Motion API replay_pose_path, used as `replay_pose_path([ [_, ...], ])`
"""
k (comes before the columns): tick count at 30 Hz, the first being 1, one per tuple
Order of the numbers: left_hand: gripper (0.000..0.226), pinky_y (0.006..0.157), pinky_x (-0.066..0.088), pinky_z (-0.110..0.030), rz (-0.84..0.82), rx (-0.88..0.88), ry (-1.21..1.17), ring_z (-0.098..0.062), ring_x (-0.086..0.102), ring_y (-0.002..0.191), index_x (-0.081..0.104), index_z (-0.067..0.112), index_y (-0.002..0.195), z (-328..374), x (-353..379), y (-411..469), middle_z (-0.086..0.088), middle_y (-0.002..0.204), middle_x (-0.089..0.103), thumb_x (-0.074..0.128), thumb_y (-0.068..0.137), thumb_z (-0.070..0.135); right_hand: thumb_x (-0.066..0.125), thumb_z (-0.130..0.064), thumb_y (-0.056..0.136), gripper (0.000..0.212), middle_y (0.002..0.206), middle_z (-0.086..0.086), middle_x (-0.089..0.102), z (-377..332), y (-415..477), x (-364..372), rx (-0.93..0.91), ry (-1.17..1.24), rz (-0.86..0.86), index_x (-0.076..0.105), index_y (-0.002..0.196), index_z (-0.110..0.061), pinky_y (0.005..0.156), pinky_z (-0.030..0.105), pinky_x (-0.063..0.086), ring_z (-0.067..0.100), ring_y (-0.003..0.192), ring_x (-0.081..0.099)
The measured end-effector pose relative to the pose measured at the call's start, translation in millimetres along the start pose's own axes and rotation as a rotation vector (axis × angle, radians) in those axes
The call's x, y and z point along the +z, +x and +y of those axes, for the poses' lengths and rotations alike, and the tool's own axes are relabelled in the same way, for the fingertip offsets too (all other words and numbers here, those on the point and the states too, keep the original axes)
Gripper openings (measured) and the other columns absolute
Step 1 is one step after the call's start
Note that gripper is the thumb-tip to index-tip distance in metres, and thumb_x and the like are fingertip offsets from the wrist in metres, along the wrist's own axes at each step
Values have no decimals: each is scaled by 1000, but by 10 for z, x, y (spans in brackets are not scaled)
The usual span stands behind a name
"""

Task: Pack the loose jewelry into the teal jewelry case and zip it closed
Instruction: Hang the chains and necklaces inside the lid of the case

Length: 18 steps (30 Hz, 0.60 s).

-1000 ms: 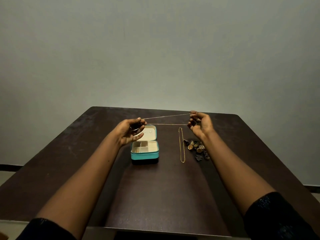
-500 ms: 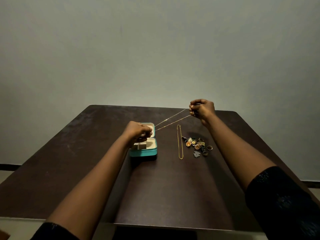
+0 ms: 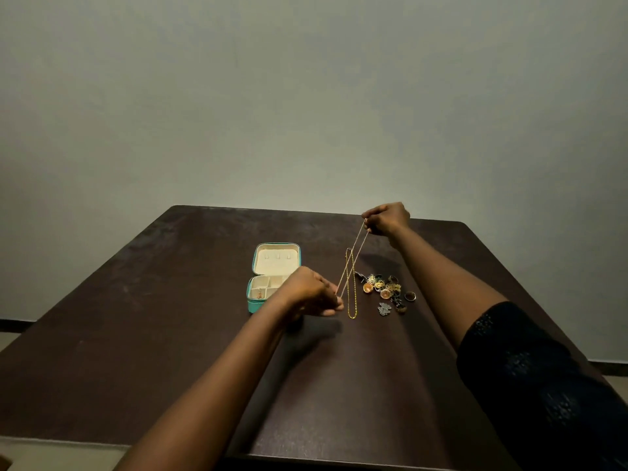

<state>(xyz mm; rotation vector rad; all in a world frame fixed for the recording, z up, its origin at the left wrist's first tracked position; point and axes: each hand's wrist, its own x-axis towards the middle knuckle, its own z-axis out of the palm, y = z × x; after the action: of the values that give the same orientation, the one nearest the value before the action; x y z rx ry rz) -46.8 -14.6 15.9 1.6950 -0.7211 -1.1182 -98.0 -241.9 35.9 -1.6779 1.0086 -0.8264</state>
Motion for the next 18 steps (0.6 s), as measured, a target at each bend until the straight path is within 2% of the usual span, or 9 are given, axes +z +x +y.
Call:
replay_pose_path([
  [1,13,52,55,-21,30,-9,30,-11,65,48,59,-1,76,-13,50,33,-9,60,64,59,82,-12,61,10,80,14,76,13,66,33,26,36,-11,-49,-5,70,90,6,53,19,56,23,68,64],
  [3,3,63,57,-27,87,-25,155,-17,64,59,63,-2,81,-50,154,98,-11,70,65,63,81,-4,63,9,81,16,88,18,69,107,61,130,-34,-150,-29,70,94,6,65,28,59,26,77,67],
  [5,8,74,57,-29,130,-27,286,-17,66,67,68,1,86,-116,220,164,-8,80,68,69,79,4,62,7,82,16,95,19,70,203,82,242,-56,-240,-39,71,96,4,75,34,59,26,83,68],
  [7,6,71,55,-19,147,-4,380,-4,64,61,72,7,83,-171,250,218,0,79,69,71,79,11,62,4,84,16,96,17,71,278,118,344,-85,-312,-30,72,96,1,76,33,59,24,85,70],
  [8,5,68,54,-18,166,-7,365,-3,63,59,72,8,81,-175,254,226,1,80,69,70,81,12,61,4,85,16,96,17,71,291,142,392,-100,-340,-32,72,96,0,76,32,58,24,86,70],
  [11,18,74,50,-25,260,2,413,-19,67,84,73,6,92,-168,206,282,-9,93,72,70,81,20,61,3,85,18,98,16,72,290,222,504,-157,-448,-81,73,98,-2,81,28,56,19,84,67],
  [13,21,71,48,-23,305,1,395,-21,66,83,73,4,95,-170,183,298,-12,97,72,69,82,20,61,2,85,18,100,16,71,276,279,577,-188,-508,-109,72,100,-2,81,24,52,16,82,62],
  [15,22,72,49,-25,310,-1,434,-23,66,85,73,3,95,-205,183,333,-14,98,72,70,80,20,60,-1,87,17,102,15,71,291,327,659,-207,-557,-149,72,100,-2,80,23,52,19,88,66],
  [18,23,78,52,-32,342,-10,483,-27,66,94,73,4,93,-292,227,372,-14,97,71,72,76,20,63,-4,86,16,102,12,72,359,404,758,-256,-705,-223,74,97,-8,86,32,54,20,94,67],
])
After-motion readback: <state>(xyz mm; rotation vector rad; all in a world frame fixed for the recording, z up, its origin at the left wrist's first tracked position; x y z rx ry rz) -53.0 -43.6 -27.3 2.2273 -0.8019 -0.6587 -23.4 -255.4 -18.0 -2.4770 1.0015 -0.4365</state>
